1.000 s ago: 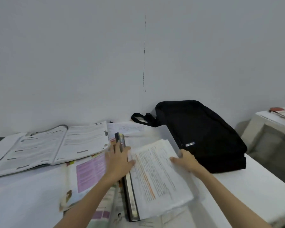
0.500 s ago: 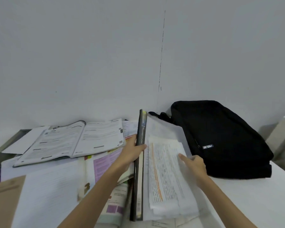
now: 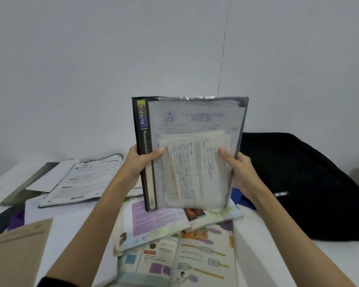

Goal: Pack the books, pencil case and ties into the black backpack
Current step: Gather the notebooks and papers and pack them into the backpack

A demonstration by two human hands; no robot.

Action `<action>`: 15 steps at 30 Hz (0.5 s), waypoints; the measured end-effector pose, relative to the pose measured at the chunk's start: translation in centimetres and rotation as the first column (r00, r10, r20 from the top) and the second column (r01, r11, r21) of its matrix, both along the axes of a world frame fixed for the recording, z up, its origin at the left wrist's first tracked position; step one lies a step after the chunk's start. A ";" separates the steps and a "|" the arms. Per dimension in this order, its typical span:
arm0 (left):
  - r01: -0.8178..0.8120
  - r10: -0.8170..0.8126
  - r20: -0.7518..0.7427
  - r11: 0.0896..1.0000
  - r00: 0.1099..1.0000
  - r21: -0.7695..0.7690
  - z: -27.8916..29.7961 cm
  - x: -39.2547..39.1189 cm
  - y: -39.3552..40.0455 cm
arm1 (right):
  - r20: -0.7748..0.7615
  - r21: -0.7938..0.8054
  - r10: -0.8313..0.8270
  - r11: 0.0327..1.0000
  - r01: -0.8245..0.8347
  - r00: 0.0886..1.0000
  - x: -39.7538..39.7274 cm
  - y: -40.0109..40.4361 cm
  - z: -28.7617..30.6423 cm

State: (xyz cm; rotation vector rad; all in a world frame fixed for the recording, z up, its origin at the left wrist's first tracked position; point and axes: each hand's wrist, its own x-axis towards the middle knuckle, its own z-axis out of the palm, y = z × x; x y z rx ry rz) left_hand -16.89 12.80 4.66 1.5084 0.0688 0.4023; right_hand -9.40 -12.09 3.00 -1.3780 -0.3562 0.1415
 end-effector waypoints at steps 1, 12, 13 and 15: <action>0.017 -0.016 -0.064 1.000 0.998 0.016 -1.5 0.1 0.5 | -0.020 -0.033 0.024 0.999 -0.025 0.999 0.1 0.4 -0.6; 0.000 0.006 -0.206 1.000 0.979 0.026 -5.6 1.7 -0.6 | -0.081 -0.151 0.111 0.981 -0.122 0.990 0.2 -0.9 -2.4; 0.022 -0.012 -0.201 0.999 0.980 0.047 -5.2 2.1 -1.2 | -0.100 -0.150 0.121 0.979 -0.135 0.988 0.0 -1.7 -2.2; 0.073 -0.060 -0.208 0.996 0.976 0.053 -4.3 3.0 -2.9 | -0.143 -0.138 0.133 0.979 -0.153 0.981 -0.2 -4.0 -1.4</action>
